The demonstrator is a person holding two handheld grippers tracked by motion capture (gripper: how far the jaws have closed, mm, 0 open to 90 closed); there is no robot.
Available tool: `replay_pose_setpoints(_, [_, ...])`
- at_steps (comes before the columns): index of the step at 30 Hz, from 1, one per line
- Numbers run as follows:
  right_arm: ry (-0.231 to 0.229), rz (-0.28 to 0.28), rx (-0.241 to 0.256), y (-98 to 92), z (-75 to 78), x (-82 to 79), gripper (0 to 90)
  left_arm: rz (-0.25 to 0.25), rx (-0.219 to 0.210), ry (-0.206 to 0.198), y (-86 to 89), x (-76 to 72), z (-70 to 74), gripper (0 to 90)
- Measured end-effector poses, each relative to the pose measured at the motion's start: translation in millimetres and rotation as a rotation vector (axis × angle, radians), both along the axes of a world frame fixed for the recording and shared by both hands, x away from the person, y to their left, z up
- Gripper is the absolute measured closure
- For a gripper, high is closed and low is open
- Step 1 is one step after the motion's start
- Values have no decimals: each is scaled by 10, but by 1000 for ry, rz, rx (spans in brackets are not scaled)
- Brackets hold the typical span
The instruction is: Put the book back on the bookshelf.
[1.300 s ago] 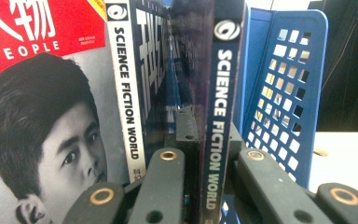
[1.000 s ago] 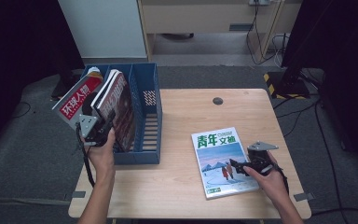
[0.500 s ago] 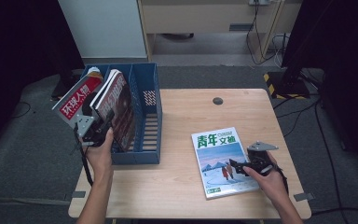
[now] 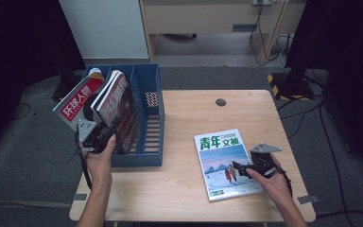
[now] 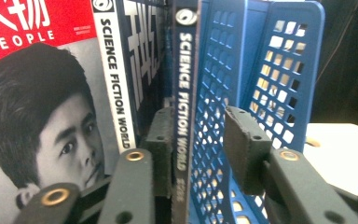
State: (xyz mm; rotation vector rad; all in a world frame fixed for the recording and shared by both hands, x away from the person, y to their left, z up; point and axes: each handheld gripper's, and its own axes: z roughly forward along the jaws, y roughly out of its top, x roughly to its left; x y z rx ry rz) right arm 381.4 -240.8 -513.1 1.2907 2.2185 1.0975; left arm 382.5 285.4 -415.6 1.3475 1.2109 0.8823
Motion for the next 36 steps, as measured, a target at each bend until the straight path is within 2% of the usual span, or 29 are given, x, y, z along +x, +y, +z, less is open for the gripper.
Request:
replay_pose_setpoints(17, [5, 0, 0, 20, -1, -6, 73, -10, -11, 11, 63, -154, -18, 575])
replay_pose_setpoints(26, [7, 0, 4, 28, 17, -16, 70, -5, -22, 17, 120, -300, -59, 525])
replay_pose_setpoints(30, [-1, 6, 5, 33, 25, -15, 69, -13, -27, 32, 103, -366, -92, 488])
replay_pose_setpoints(36, [-3, 4, 4, 30, 32, -15, 68, -32, 0, 58, 30, -456, -126, 428])
